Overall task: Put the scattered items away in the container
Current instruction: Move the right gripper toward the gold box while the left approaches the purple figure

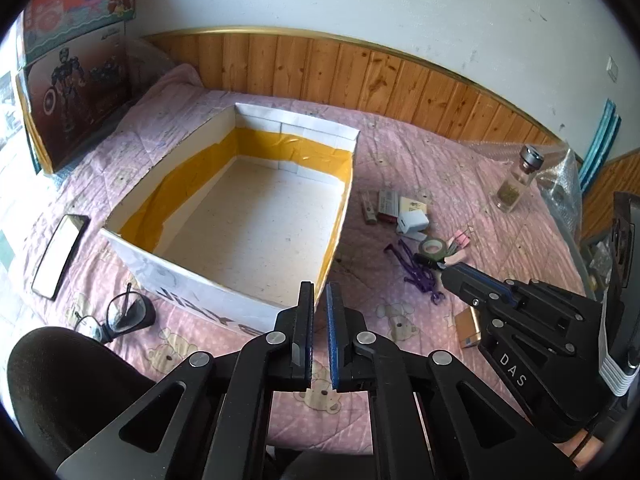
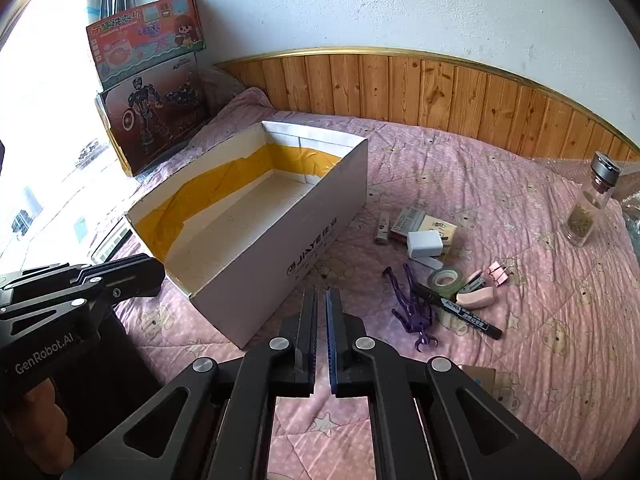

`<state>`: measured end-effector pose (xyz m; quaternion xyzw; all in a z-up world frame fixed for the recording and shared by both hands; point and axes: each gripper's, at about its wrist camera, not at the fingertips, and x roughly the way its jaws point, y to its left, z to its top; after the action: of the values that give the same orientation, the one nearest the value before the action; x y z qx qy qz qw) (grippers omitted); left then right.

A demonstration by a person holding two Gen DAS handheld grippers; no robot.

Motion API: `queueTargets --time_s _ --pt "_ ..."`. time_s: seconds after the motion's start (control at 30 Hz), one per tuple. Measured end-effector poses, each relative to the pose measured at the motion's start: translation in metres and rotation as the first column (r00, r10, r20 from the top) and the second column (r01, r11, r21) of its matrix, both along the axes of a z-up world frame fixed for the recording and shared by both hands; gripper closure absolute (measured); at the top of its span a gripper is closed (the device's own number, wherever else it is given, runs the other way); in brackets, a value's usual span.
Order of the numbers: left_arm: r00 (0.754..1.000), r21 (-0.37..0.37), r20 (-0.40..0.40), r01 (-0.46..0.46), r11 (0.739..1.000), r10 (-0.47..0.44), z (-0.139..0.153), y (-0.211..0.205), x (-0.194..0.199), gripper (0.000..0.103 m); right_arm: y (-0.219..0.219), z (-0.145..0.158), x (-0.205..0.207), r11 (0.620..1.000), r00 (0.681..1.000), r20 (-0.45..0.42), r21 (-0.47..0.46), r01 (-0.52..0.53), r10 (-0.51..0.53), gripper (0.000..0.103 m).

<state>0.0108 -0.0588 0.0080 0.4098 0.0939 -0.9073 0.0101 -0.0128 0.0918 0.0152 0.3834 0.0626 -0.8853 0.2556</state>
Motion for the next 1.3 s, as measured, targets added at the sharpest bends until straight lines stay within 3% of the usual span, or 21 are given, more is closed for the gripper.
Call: queueTargets --time_s 0.43,0.5,0.53,0.6,0.63,0.67,1.3 --pt "1.000 0.009 -0.001 -0.021 1.000 0.021 0.003 -0.009 0.003 0.097 -0.012 0.004 0.004 1.000 1.000 0.017 -0.022 -0.010 0.010 0.098" --pt "1.000 0.013 0.003 -0.026 1.000 0.026 0.004 -0.009 0.004 0.080 -0.007 0.004 0.005 0.999 1.000 0.016 -0.036 -0.001 0.002 0.097" --pt "1.000 0.016 0.004 -0.027 1.000 0.027 0.004 -0.009 0.004 0.064 -0.005 0.004 0.005 0.999 1.000 0.017 -0.041 0.004 -0.003 0.094" --pt "0.999 0.018 0.003 -0.035 0.999 0.035 0.004 -0.010 0.005 0.059 0.001 0.005 0.006 0.998 1.000 0.017 -0.057 0.020 -0.020 0.073" --pt "0.999 0.017 0.005 -0.035 0.999 0.035 0.004 -0.010 0.005 0.058 0.004 0.006 0.006 0.998 0.999 0.014 -0.063 0.032 -0.031 0.053" --pt "0.999 0.015 0.010 -0.035 0.999 0.035 0.005 -0.010 0.004 0.055 0.006 0.007 0.007 0.997 0.999 0.008 -0.068 0.041 -0.041 0.042" --pt "0.997 0.025 0.072 0.020 0.999 -0.021 -0.016 0.018 -0.005 0.049 0.070 -0.011 0.010 0.977 0.987 0.062 -0.144 0.158 -0.150 0.037"
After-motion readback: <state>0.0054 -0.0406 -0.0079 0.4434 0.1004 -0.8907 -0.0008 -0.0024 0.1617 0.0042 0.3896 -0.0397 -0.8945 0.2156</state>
